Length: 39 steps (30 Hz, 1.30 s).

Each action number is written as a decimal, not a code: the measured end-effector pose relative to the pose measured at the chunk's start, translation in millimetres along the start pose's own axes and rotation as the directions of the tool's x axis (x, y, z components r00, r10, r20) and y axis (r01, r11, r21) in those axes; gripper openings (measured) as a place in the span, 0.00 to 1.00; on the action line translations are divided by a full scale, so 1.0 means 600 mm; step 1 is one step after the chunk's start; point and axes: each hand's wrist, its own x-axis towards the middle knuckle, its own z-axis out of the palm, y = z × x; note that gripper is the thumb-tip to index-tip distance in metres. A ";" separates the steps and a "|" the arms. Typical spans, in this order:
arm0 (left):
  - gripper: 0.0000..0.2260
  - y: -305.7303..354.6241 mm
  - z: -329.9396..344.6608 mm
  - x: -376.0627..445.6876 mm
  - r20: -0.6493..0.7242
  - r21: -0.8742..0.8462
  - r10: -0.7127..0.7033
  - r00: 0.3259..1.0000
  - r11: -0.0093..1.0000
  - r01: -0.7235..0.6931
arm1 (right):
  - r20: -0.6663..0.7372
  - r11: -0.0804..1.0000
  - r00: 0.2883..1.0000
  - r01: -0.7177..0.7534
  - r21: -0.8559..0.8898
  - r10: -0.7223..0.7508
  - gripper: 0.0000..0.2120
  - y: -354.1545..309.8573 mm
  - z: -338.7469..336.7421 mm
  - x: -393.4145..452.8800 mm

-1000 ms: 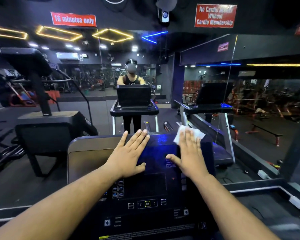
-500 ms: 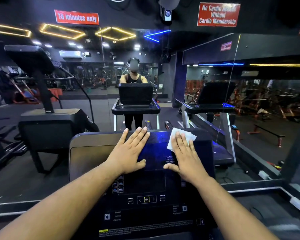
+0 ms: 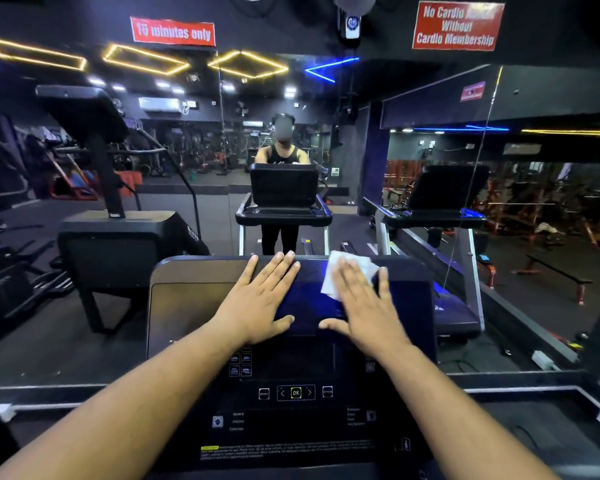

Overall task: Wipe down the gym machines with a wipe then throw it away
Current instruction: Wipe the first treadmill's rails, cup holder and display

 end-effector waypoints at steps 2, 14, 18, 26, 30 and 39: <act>0.44 -0.008 0.009 -0.018 -0.039 -0.006 -0.020 0.999 1.000 0.020 | -0.013 0.983 0.983 -0.182 -0.002 0.182 0.55 0.033 -0.003 -0.006; 0.45 -0.111 0.033 -0.130 -0.084 -0.066 -0.225 0.971 0.973 0.219 | 0.089 0.948 0.945 0.317 0.002 -0.316 0.59 -0.226 -0.007 0.074; 0.46 -0.169 0.045 -0.188 -0.054 -0.054 -0.257 0.965 0.966 0.254 | 0.009 0.998 0.998 -0.058 0.034 0.057 0.59 -0.193 -0.019 0.073; 0.46 -0.208 0.068 -0.257 -0.087 -0.028 -0.207 0.974 0.978 0.205 | 0.152 0.977 0.966 0.213 -0.013 -0.209 0.62 -0.356 0.001 0.079; 0.46 -0.224 0.076 -0.285 -0.071 -0.025 -0.194 0.978 0.981 0.193 | 0.102 0.965 0.965 0.251 -0.079 -0.243 0.57 -0.357 -0.034 0.163; 0.50 -0.248 0.096 -0.333 -0.087 0.011 -0.185 0.979 0.982 0.187 | 0.183 0.906 0.900 0.415 -0.085 -0.395 0.59 -0.461 0.009 0.122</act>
